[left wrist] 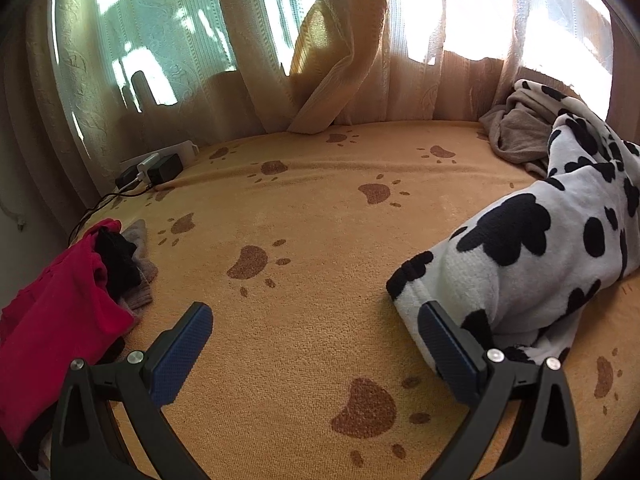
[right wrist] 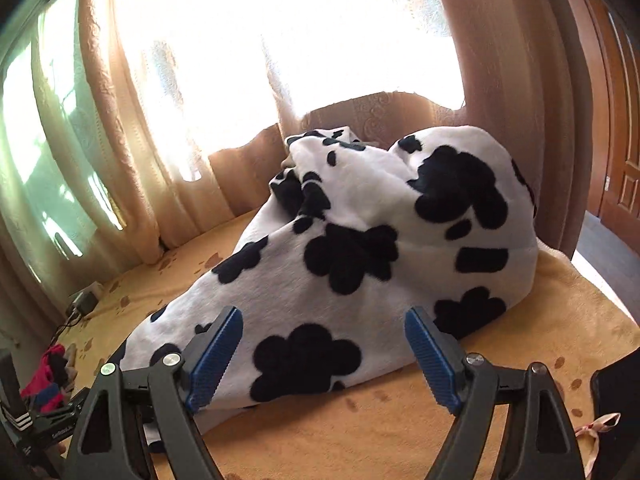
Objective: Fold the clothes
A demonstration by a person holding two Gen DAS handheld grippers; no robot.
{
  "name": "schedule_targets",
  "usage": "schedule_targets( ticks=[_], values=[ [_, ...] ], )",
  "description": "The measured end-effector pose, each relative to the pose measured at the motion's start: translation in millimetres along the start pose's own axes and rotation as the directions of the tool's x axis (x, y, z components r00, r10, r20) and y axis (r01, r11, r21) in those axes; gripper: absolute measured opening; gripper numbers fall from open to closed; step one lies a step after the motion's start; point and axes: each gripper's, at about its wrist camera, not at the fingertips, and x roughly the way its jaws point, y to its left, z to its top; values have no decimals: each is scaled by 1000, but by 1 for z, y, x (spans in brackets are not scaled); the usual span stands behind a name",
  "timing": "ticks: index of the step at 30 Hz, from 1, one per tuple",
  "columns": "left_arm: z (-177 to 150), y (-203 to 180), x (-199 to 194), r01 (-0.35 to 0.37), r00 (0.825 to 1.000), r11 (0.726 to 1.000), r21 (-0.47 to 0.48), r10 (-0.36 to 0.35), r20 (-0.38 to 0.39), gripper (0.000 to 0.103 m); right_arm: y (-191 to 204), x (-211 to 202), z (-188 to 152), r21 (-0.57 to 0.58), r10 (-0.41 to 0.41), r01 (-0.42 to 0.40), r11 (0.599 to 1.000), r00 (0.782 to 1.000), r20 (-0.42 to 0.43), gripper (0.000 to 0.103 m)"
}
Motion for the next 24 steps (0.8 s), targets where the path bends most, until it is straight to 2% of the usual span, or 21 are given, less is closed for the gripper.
schedule_targets(
  ticks=[4, 9, 13, 17, 19, 21, 23, 24],
  values=[
    [5, 4, -4, 26, 999, 999, -37, -25, 27, 103, -17, 18, 24, 1, -96, 96, 995, 995, 34, 86],
    [14, 13, -12, 33, 997, 997, -72, -29, 66, 103, -36, 69, 49, 24, -162, 162, 986, 987, -19, 86],
    [17, 16, -10, 35, 997, 997, -70, -30, 65, 103, -43, 104, 50, 18, -131, 133, 991, 988, -86, 86],
    [13, 17, 1, 47, 999, 997, -69, -45, 31, 103, -46, 108, 43, 14, -88, 90, 996, 993, -74, 85],
    [11, 17, 7, 51, 999, 996, -72, -50, 10, 103, -48, 101, 40, 22, -75, 76, 997, 996, -50, 71],
    [8, 17, 12, 55, 998, 996, -74, -55, -7, 103, -50, 92, 39, 46, -45, 46, 998, 999, -31, 36],
    [7, 15, 13, 58, 998, 996, -70, -59, -10, 103, -49, 82, 38, 58, 2, -1, 998, 1000, -16, 24],
    [6, 15, 13, 60, 998, 996, -68, -61, -11, 103, -47, 77, 38, 56, 27, -26, 998, 1000, -11, 21]
  ],
)
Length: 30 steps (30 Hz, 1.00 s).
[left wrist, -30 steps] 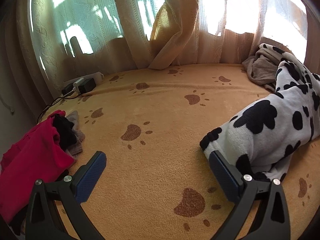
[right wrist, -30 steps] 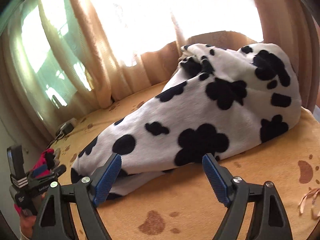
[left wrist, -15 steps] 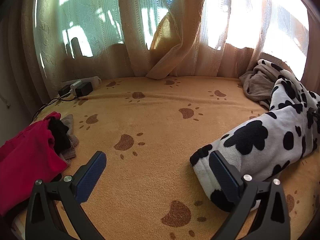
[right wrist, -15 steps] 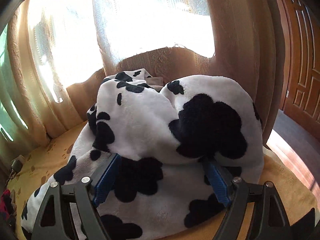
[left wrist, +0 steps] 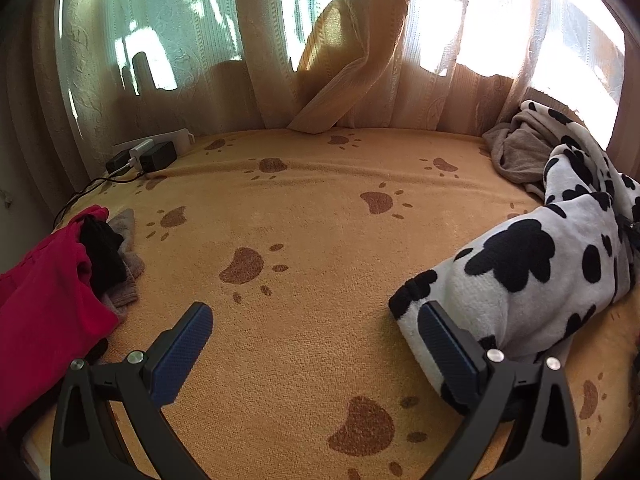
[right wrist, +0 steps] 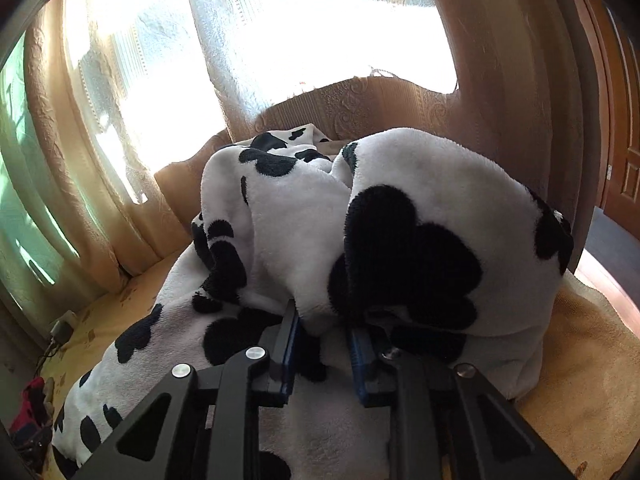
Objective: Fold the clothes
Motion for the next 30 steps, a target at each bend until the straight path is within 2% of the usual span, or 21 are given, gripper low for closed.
schedule_targets(
  ticks=[3, 5, 7, 10, 12, 14, 16, 17, 18, 22, 26, 30],
  values=[
    [-1, 0, -2, 3, 1000, 1000, 3, -3, 5, 103, 20, -18, -3, -42, 78, -77, 996, 997, 23, 13],
    [-1, 1, -4, 5, 1000, 1000, -2, -5, 7, 103, 43, -34, -6, -89, 147, -142, 986, 988, 47, 12],
    [0, 3, -7, 6, 1000, 1000, -7, -6, 11, 103, 81, -51, -14, -179, 237, -226, 958, 971, 42, 11],
    [0, 8, -12, 12, 1000, 1000, -22, -12, 20, 103, 138, -77, -28, -311, 367, -344, 886, 930, 17, 11],
    [0, 12, -17, 15, 999, 1000, -25, -15, 28, 103, 165, -90, -45, -365, 371, -336, 868, 928, 28, 12],
    [-1, 15, -20, 18, 999, 1000, -20, -18, 32, 103, 163, -92, -47, -368, 306, -261, 892, 949, 70, 14],
    [-3, 18, -21, 36, 999, 999, -21, -35, 29, 103, 146, -92, -46, -329, 239, -193, 924, 965, 108, 36],
    [-4, 18, -21, 46, 999, 999, -23, -45, 28, 103, 129, -92, -44, -287, 207, -165, 944, 971, 122, 70],
    [-4, 19, -21, 55, 998, 998, -25, -54, 27, 103, 112, -92, -41, -243, 174, -137, 960, 975, 135, 88],
    [-5, 15, -21, 74, 997, 997, -27, -73, 24, 103, 48, -94, -33, -79, 40, -27, 997, 984, 172, 88],
    [-4, 3, -21, 95, 995, 995, -12, -94, 19, 103, 2, -95, -14, -38, -82, 90, 995, 981, 177, 88],
    [-4, -10, -23, 91, 996, 996, 24, -91, 18, 103, -34, -78, 11, -16, -140, 143, 990, 980, 144, 88]
  ],
)
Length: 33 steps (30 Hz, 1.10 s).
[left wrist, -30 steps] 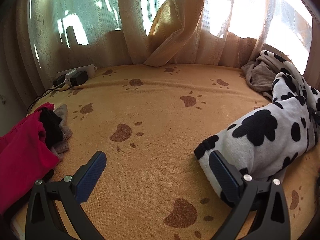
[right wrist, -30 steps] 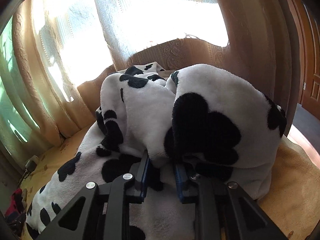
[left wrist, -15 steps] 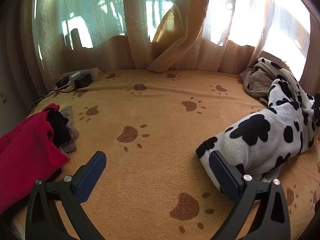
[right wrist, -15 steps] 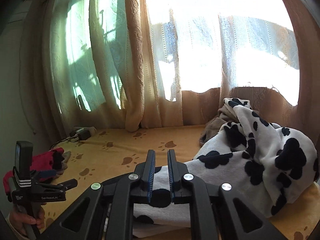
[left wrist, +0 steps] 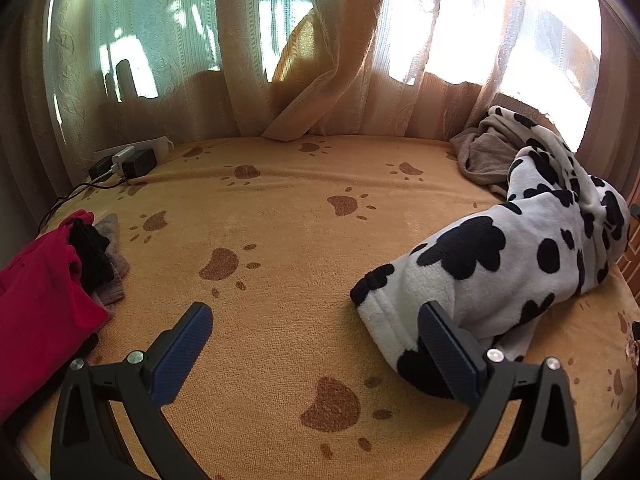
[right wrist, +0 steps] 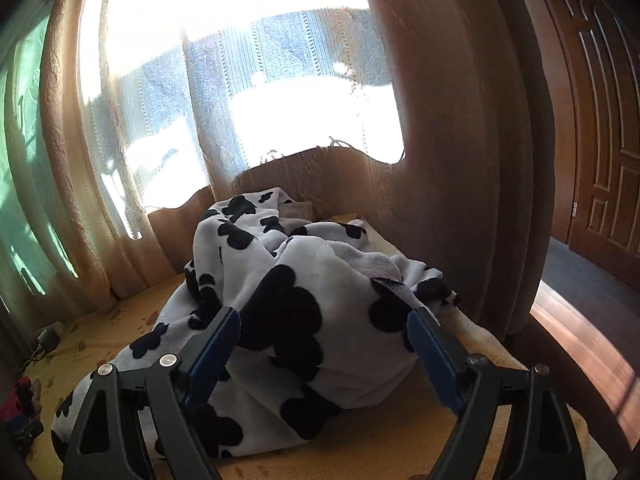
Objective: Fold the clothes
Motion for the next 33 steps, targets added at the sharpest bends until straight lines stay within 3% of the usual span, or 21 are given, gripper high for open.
schedule_targets(
  ticks=[5, 8, 10, 11, 12, 17, 21, 28, 30, 32, 33],
  values=[
    [1, -9, 0, -7, 1000, 1000, 18, 7, -8, 103, -26, 55, 16, 30, 22, -19, 999, 994, -107, 88],
    [1, -11, 1, -18, 1000, 1000, 22, 18, -13, 103, -26, 85, 7, 79, 225, -213, 974, 955, -195, 87],
    [1, -10, 2, -24, 999, 1000, 20, 25, -20, 103, -14, 89, -4, 74, 280, -270, 960, 936, -215, 50],
    [1, -10, 3, -24, 999, 1000, 17, 25, -25, 103, -8, 85, -9, 89, 316, -304, 949, 926, -207, 23],
    [1, -10, 5, -23, 999, 1000, 13, 23, -29, 103, -2, 82, -13, 105, 353, -338, 935, 915, -198, 21],
    [2, -13, 6, -10, 999, 1000, 9, 10, -36, 103, 74, 40, -39, -26, 510, -523, 852, 839, -189, 21],
    [3, -14, -1, -3, 1000, 1000, 21, 3, -14, 103, 143, -2, -56, -146, 609, -643, 752, 762, -220, 21],
    [8, 13, -14, -19, 1000, 999, -30, 20, 23, 103, 250, -62, -132, -290, 679, -791, 538, 611, -407, 21],
    [7, 21, -16, -23, 999, 999, -41, 24, 27, 103, 268, -70, -160, -316, 651, -803, 506, 596, -471, 21],
    [5, 27, -16, -25, 999, 999, -43, 26, 27, 103, 276, -71, -181, -340, 610, -786, 516, 616, -499, 23],
    [3, 28, -16, -26, 999, 999, -43, 27, 24, 103, 279, -71, -190, -350, 586, -775, 527, 629, -511, 30]
  ],
)
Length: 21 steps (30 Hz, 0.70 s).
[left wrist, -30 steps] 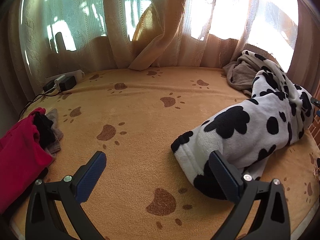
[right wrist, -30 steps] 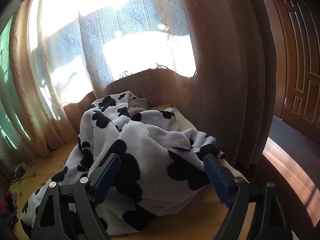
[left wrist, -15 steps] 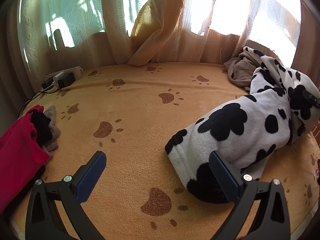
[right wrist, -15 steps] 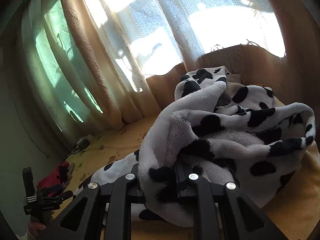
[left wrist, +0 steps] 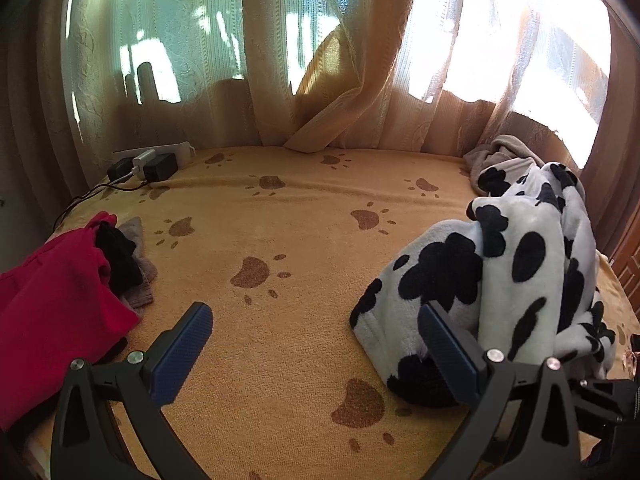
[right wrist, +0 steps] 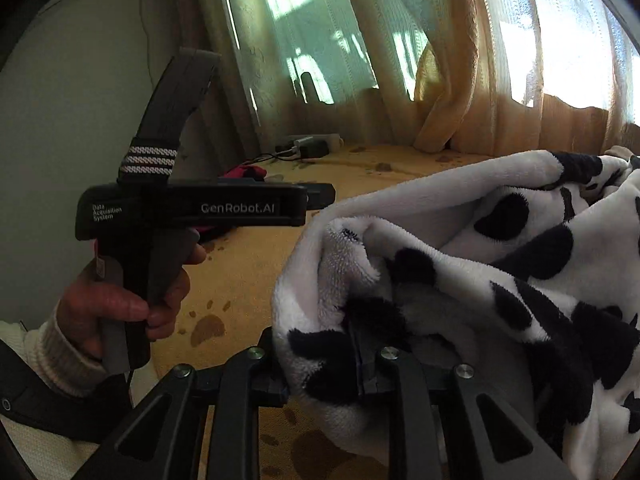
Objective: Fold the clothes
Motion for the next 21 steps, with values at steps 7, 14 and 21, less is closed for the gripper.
schedule_targets(
  ticks=[7, 14, 21],
  values=[
    [-13, -5, 7, 32, 999, 999, 32, -31, -40, 103, 18, -15, -15, -37, -55, 56, 998, 998, 11, 70],
    [-28, -22, 7, 95, 994, 986, 134, -87, -62, 103, -18, -104, -26, 105, -365, 354, 929, 924, 116, 70],
    [-43, -41, 1, 132, 990, 965, 228, -119, -71, 103, -81, -137, -45, 220, -533, 523, 823, 846, -16, 70]
  ],
)
